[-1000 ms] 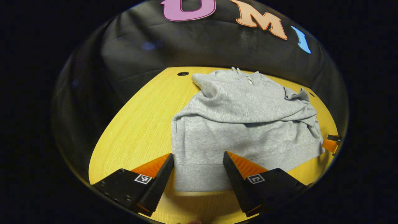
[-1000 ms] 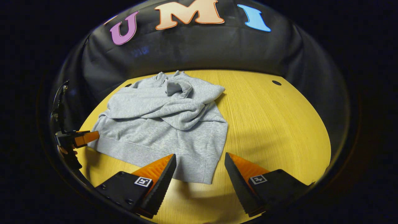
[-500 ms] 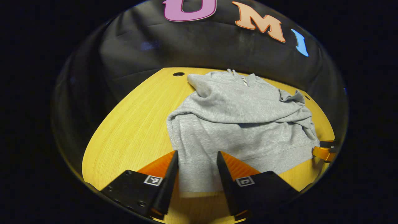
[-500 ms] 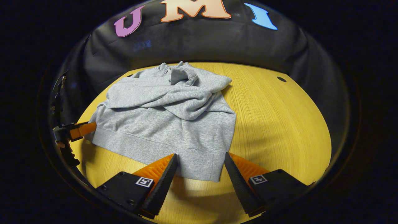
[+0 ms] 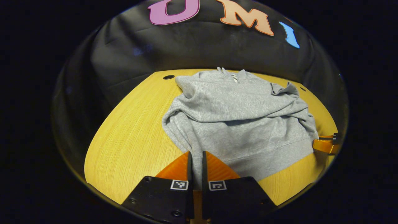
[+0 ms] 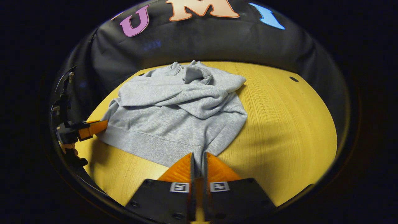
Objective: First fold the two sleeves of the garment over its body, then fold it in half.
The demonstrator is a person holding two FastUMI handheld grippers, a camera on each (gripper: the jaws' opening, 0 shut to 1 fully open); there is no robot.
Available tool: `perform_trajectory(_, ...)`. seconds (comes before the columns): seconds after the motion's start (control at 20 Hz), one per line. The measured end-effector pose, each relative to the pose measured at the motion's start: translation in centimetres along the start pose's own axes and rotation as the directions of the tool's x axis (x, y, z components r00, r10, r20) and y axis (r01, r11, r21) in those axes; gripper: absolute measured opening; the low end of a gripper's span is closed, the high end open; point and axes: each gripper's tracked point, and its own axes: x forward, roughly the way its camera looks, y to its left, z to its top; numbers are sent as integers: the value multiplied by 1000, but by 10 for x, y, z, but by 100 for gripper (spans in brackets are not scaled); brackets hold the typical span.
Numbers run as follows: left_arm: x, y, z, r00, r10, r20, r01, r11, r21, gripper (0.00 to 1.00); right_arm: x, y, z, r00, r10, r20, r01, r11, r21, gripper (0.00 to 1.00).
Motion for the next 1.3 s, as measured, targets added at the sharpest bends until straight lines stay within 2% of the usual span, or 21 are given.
perform_trajectory(0.1, -1, 0, -1, 1000, 12, -23, -12, 999, 31, 1, 1, 1, 0, 1000, 21, -22, -21, 1000, -4, 8)
perform_trajectory(0.2, 0, 0, 0, 999, 30, -30, -29, 999, 32, 1, 1, 1, 1, 997, 51, -54, -52, 999, -12, 8)
perform_trajectory(0.5, -6, -5, -5, 998, 34, -52, -39, 996, -86, 0, -2, -2, 2, 990, 125, -64, -129, 990, -63, 8)
perform_trajectory(0.65, -6, -10, -5, 998, 31, -57, -34, 997, -68, 0, -2, -11, 4, 987, 137, -89, -143, 987, -67, 8)
perform_trajectory(0.9, -4, -19, -6, 997, -7, -78, 7, 1000, 6, 0, 8, -15, 11, 984, 127, -121, -136, 988, -67, 8)
perform_trajectory(1.05, -6, -22, -6, 995, -39, -93, 39, 999, -9, 0, 11, -14, 13, 985, 110, -132, -121, 989, -82, 8)
perform_trajectory(1.3, -8, -23, -4, 982, -85, -169, 77, 996, -51, 0, 8, -13, 21, 985, 88, -147, -96, 994, -44, 7)
